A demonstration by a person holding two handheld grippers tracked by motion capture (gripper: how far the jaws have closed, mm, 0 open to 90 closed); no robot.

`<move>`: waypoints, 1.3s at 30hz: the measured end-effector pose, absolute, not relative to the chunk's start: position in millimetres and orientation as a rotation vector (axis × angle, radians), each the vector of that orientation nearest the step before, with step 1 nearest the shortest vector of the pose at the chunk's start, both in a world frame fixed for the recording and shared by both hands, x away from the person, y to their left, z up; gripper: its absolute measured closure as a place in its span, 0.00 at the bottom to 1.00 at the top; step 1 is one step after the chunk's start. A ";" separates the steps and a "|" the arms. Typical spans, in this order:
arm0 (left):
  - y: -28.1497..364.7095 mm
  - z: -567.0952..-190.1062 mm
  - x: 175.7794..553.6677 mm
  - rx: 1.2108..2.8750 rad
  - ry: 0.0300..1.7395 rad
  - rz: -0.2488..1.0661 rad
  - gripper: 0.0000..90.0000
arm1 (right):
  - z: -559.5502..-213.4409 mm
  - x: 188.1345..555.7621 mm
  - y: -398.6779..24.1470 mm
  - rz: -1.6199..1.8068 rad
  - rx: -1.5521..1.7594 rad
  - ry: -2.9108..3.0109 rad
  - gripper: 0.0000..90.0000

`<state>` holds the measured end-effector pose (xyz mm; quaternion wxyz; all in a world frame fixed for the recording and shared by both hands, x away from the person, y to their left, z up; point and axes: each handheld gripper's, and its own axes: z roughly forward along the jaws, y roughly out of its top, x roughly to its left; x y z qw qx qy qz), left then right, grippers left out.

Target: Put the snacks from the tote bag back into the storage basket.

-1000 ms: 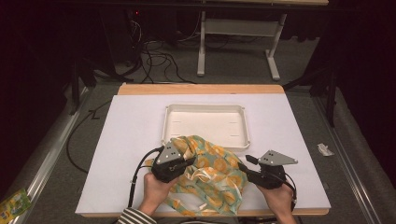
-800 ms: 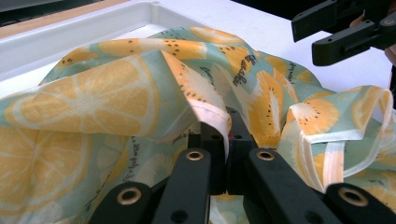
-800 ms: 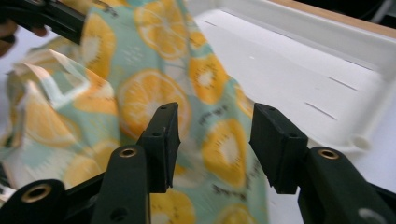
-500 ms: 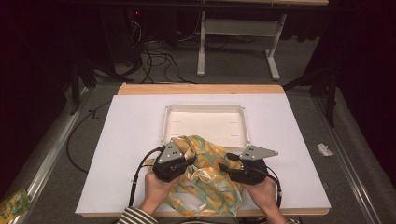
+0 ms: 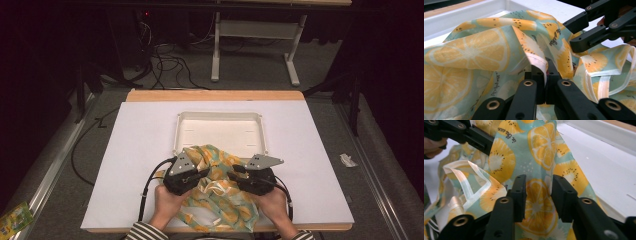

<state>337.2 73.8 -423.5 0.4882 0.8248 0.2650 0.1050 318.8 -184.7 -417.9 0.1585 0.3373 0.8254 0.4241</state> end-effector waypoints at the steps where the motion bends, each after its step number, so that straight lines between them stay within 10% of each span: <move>1: 73.6 -423.5 337.1 2.005 0.643 0.255 0.99 | -417.6 318.5 -183.8 1.211 0.954 2.361 0.78; 9: 73.0 -424.9 336.1 2.003 0.640 0.255 0.99 | -414.8 315.9 -178.6 1.158 0.889 2.387 1.00; 39: 110.9 -421.0 318.9 1.957 0.785 0.387 0.52 | -399.3 309.8 -223.8 1.248 0.984 2.228 1.00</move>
